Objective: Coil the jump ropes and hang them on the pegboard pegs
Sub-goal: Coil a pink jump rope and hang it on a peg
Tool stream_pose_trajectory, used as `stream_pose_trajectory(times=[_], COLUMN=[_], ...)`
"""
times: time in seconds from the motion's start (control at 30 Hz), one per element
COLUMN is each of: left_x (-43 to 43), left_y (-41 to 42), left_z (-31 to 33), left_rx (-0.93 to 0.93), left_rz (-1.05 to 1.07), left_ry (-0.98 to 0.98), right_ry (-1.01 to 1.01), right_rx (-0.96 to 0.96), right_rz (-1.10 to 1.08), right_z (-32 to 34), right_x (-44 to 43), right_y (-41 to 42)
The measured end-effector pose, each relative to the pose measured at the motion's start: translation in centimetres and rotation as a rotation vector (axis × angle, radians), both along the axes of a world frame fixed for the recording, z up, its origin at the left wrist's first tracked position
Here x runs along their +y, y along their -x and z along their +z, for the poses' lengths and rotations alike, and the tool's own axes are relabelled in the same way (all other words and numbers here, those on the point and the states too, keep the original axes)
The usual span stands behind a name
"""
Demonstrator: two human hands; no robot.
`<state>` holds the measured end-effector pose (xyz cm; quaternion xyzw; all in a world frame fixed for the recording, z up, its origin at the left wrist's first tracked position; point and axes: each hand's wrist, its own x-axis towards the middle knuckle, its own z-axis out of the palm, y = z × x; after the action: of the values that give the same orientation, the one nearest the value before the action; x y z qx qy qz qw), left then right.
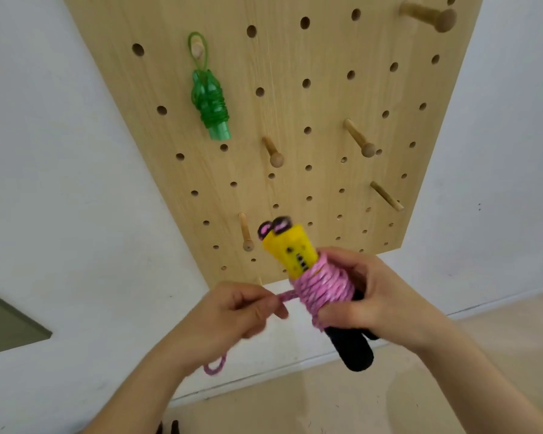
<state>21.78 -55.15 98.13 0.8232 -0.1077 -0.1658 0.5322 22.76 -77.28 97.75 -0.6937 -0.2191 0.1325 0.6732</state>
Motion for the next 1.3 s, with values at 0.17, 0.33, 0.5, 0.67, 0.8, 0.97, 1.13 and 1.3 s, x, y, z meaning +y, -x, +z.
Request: stream_pose_trajectory(times=[0.17, 0.33, 0.5, 0.67, 0.8, 0.97, 1.13, 1.3], left_x=[0.4, -1.7, -4.0, -4.0, -3.4, -3.4, -3.3, -3.9], left_y=[-0.9, 0.2, 0.5, 1.1, 1.7, 1.1, 0.5, 0.6], left_z=[0.8, 0.6, 0.3, 0.6, 1.7, 3.1, 3.5, 4.0], left_rx=[-0.375, -0.568, -0.453, -0.401, -0.864, -0.481, -0.692, -0.879], left_rz=[0.217, 0.302, 0.349, 0.304, 0.186, 0.102, -0.17, -0.259], left_ry=[-0.24, -0.222, -0.18, -0.096, -0.171, 0.251, -0.088, -0.279], right_ry=[0.357, 0.751, 0.651, 0.513, 0.282, 0.152, 0.288, 0.22], right_rx=[-0.3, -0.546, -0.453, -0.417, -0.312, -0.19, -0.159, -0.061], right_rz=[-0.182, -0.476, -0.628, -0.552, -0.639, -0.526, -0.42, -0.446], right_z=[-1.2, -3.1, -3.5, -2.5, -2.1, -0.9, -1.5, -1.6], right_x=[1.7, 3.2, 5.8, 4.8, 4.1, 4.1, 3.2, 3.1], right_y=[0.7, 0.8, 1.6, 1.2, 0.6, 1.1, 0.9, 1.2])
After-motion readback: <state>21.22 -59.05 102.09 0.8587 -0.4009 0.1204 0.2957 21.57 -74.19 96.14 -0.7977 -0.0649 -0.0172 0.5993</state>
